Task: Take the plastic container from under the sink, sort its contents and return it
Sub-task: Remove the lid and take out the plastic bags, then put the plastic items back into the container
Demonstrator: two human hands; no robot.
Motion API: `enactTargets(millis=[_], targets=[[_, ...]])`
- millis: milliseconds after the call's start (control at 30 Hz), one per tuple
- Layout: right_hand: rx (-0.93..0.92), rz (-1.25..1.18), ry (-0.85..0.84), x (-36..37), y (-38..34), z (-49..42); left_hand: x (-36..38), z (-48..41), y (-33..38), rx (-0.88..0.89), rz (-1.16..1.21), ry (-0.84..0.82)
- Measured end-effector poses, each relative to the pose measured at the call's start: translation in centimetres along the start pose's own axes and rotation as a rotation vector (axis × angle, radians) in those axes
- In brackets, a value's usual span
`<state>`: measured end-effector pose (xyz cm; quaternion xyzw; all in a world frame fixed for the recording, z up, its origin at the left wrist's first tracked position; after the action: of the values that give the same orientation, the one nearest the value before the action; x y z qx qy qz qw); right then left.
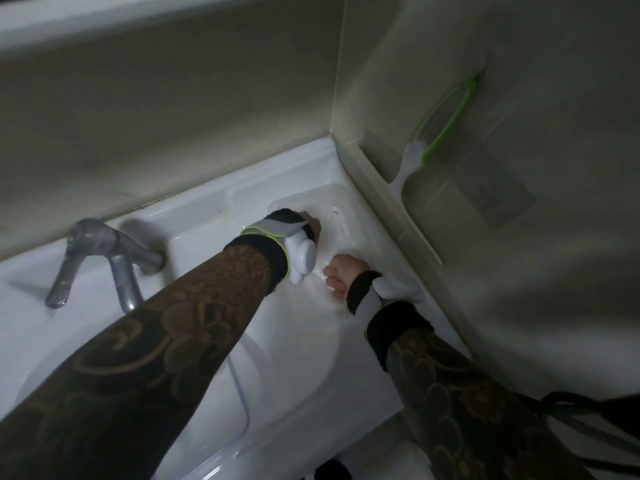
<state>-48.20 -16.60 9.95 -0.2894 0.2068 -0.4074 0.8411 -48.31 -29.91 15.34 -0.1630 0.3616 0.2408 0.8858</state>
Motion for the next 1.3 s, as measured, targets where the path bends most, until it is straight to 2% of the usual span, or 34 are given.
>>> enactTargets(millis=[133, 267, 367, 500, 667, 800, 933, 1000, 1133, 1200, 1300], targets=[[0.037, -0.025, -0.135, 0.7, -0.8, 2.0, -2.6, 3.4, -1.8, -0.025, 0.191, 0.212], [0.013, -0.050, -0.152, 1.2, -1.5, 3.8, -2.6, 7.2, -5.7, -0.063, 0.410, 0.296], [-0.122, -0.006, -0.110, 1.1, -3.0, 4.9, -1.4, 9.4, -8.5, -0.115, 0.501, 0.296], [-0.286, 0.201, -0.119, 1.7, -5.3, 6.4, 1.8, 12.6, -12.5, -0.231, 0.560, 0.290], [-0.422, 0.338, -0.130, 5.0, -7.2, 8.1, 6.0, 15.8, -17.2, -0.333, 0.655, 0.264], [-0.445, 0.374, -0.181, 9.1, -6.5, 10.4, 10.4, 19.0, -21.7, -0.446, 0.740, 0.226], [-0.344, 0.341, -0.197, 13.2, -4.0, 12.6, 15.2, 22.1, -25.9, -0.554, 0.785, 0.204], [-0.344, 0.370, -0.250, 15.8, -2.0, 13.8, 18.3, 24.2, -28.4, -0.652, 0.822, 0.228], [-0.323, 0.430, -0.257, 19.1, 1.3, 15.7, 23.5, 28.9, -32.6, -0.931, 0.844, 0.458], [-0.306, 0.449, -0.255, 20.8, 2.7, 16.7, 26.6, 30.7, -34.7, -1.039, 0.830, 0.463], [-0.342, 0.524, -0.266, 23.7, 4.2, 18.1, 31.9, 32.5, -37.0, -1.152, 0.908, 0.382]])
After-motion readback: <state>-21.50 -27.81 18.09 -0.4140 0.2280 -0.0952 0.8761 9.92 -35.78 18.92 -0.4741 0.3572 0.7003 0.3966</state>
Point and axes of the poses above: each hand's wrist, its own z-axis away from the middle knuckle, its own x-axis out of the palm, y = z × x, the point moved 7 cm from there along -z, towards the middle knuckle, and after that the axes turned 13 degrees about -x, right-handed, at the moved point
